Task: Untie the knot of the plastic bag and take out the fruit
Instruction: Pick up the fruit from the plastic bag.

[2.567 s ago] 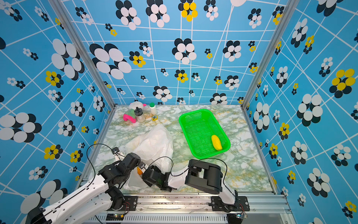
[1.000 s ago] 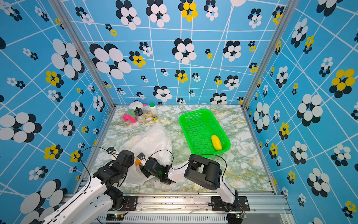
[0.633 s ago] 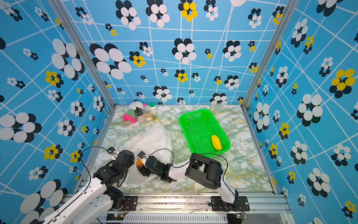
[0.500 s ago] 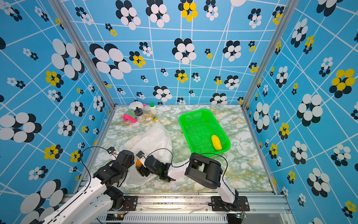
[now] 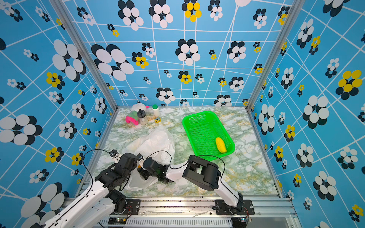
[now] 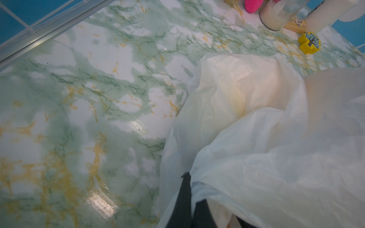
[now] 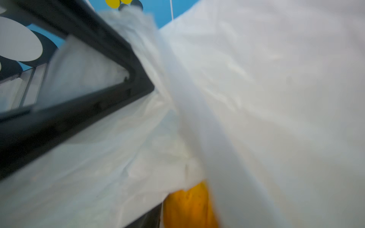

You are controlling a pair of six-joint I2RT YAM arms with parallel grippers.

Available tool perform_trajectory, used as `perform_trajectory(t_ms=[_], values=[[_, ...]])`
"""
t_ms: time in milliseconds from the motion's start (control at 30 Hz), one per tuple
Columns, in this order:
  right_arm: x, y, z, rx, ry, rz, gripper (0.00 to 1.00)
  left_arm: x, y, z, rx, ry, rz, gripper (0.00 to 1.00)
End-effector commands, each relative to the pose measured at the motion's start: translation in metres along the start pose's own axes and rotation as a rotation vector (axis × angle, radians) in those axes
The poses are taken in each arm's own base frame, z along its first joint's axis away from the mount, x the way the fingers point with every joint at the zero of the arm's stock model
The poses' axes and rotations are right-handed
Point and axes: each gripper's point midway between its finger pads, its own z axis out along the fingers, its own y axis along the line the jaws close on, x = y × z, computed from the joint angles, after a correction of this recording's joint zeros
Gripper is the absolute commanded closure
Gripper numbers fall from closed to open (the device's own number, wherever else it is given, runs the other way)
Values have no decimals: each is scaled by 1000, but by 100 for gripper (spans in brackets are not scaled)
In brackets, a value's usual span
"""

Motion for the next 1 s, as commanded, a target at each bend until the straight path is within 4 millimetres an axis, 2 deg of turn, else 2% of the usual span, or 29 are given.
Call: perform_trajectory(t_ms=[0,133,200,267,333,467,500,533,633,833,967], values=[[23,-10,5,22,64,17,48,3,6,2,-13,8,14,100],[20,-10,7,25,62,22,29,4,5,3,-11,9,13,100],[18,-11,11,27,65,23,29,4,5,3,-11,11,14,100],[19,-10,12,26,68,23,35,4,6,2,-12,9,14,100],[17,-10,9,23,60,24,47,3,6,1,-12,5,12,100],[4,-13,-4,39,32,29,58,2,6,1,-9,2,10,100],[7,-15,-6,47,37,31,59,2,6,1,-7,2,10,100],[-8,-14,-15,48,8,37,59,2,6,1,-6,2,10,100],[-19,-15,-29,58,-16,46,59,4,6,3,-7,6,11,100],[-31,-19,-54,68,-42,67,59,6,5,5,-3,11,9,100],[-34,-21,-71,71,-50,78,65,5,5,5,-1,7,7,100]])
